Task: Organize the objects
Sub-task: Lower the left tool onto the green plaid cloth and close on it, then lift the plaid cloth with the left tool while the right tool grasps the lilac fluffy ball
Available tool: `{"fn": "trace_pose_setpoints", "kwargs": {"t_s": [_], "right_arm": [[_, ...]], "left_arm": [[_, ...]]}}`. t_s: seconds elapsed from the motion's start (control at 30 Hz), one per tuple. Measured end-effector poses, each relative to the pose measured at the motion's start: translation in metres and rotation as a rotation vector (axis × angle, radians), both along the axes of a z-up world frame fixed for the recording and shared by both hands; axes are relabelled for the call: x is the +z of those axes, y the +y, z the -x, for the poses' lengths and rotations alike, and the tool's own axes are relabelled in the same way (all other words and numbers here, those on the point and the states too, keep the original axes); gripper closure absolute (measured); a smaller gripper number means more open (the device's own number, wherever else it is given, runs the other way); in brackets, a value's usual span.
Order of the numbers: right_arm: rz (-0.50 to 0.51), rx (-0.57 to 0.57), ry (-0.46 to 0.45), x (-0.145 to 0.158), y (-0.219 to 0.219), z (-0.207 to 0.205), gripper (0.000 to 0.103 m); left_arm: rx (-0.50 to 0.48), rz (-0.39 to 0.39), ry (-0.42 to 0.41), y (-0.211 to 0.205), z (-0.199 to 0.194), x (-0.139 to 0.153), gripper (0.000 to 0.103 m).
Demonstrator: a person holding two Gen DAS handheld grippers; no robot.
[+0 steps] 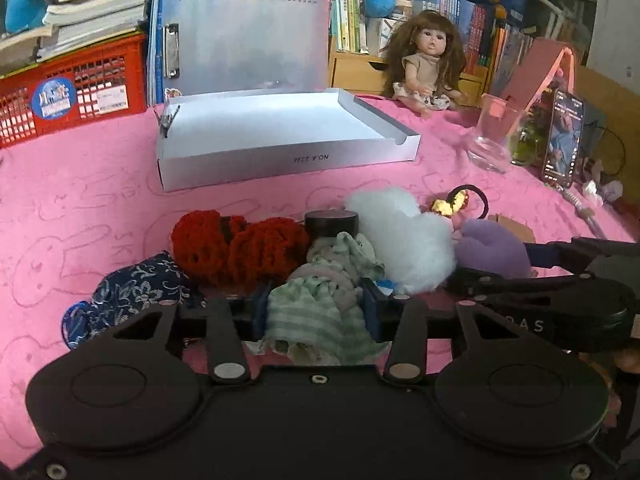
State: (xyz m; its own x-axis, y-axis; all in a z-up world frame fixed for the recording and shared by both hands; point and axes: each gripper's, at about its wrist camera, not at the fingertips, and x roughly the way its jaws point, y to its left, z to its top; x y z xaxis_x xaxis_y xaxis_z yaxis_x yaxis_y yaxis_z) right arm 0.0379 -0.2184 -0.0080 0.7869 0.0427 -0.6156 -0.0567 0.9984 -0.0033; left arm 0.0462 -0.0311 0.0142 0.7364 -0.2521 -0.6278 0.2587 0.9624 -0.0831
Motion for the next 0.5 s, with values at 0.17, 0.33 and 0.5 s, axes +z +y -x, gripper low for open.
{"fn": "trace_pose_setpoints", "kwargs": {"t_s": [0.17, 0.33, 0.5], "right_arm": [[0.003, 0.005, -0.026, 0.005, 0.001, 0.007, 0.03], [-0.006, 0.015, -0.063, 0.017, 0.003, 0.013, 0.03], [-0.03, 0.024, -0.078, 0.029, 0.002, 0.01, 0.03]], "left_arm": [[-0.001, 0.022, -0.007, 0.002, 0.007, 0.008, 0.066], [0.01, 0.057, -0.025, 0.007, 0.011, 0.021, 0.067], [-0.002, 0.083, -0.031, 0.013, 0.008, 0.034, 0.067]]}}
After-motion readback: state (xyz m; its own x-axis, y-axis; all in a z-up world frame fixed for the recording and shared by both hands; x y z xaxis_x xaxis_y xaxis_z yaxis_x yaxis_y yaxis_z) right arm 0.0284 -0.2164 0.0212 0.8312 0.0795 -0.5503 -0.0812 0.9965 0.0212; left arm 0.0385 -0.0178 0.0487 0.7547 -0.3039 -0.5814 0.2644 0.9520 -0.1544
